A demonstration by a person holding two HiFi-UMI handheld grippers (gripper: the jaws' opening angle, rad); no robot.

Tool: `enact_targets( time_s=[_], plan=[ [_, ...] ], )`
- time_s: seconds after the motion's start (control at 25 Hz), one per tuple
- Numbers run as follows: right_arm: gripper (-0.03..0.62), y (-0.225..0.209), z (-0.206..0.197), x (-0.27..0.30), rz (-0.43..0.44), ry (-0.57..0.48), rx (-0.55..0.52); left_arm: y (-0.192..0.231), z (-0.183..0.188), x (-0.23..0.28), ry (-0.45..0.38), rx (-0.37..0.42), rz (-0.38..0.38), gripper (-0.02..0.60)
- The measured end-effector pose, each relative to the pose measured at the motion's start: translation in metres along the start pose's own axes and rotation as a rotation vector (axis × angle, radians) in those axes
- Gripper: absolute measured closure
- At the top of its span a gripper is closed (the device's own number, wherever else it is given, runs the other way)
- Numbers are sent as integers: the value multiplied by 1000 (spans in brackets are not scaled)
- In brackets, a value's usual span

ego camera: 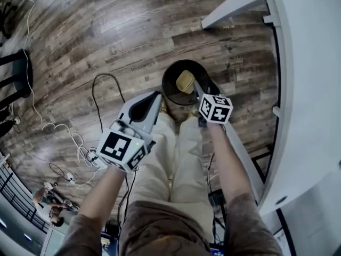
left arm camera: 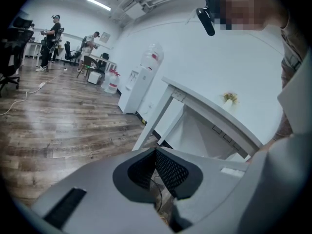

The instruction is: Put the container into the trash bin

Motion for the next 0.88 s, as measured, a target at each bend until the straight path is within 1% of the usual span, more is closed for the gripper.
enact_targets(
  time_s=[0.12,0.24,0.44,0.68,0.88],
  plan=[
    [342,21,25,-36,34,-14,-36,-15,24,-19,-28,2,10,578],
    [344,43,51,-72,74,-27,-95,-29,49,-36,-63,7,22,578],
    [353,76,100,-137,101,-79,-175,-53,93,-66,-113,19,30,578],
    [361,111,150,-229,141,-169,-216,-102,141,-109,-167,38,27,578],
    [362,134,177,-298,177,-241,-262,-145,175,-141,-204,77,4,578]
  ],
)
Point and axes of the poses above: the fingertips, and each gripper's own axes: x forward along the fingers, y to its left, z out of its top, the point moved 9 cm from there along -x, backward along the fingers, and after that the axes turned 5 degrees about -z, right-handed, at the moved point
